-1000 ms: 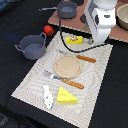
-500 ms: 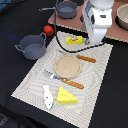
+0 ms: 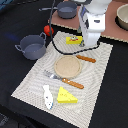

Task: Interact with the objects in diverse but meaningful ways.

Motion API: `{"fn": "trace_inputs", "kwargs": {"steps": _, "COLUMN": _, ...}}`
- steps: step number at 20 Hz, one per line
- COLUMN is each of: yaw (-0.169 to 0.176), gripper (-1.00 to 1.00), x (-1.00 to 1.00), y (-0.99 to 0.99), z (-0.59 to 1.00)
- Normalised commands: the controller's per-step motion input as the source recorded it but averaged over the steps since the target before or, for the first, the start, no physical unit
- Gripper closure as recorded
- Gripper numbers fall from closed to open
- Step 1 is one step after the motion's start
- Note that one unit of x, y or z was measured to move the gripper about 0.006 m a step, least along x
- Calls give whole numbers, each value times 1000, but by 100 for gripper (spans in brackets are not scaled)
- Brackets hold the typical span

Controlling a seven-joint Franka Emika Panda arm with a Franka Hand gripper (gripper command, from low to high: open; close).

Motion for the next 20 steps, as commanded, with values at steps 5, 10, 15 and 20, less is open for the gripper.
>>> {"fn": "trace_inputs", "kwargs": {"steps": 5, "yaw": 0, "gripper": -100, "x": -813, "y": 161, "z": -500}}
{"fn": "trace_inputs", "kwargs": {"steps": 10, "yaw": 0, "gripper": -100, "x": -762, "y": 255, "z": -473}}
{"fn": "trace_inputs", "kwargs": {"steps": 15, "yaw": 0, "gripper": 100, "x": -685, "y": 178, "z": -471}}
{"fn": "trace_inputs", "kwargs": {"steps": 20, "yaw": 4, "gripper": 100, "x": -561, "y": 122, "z": -419}}
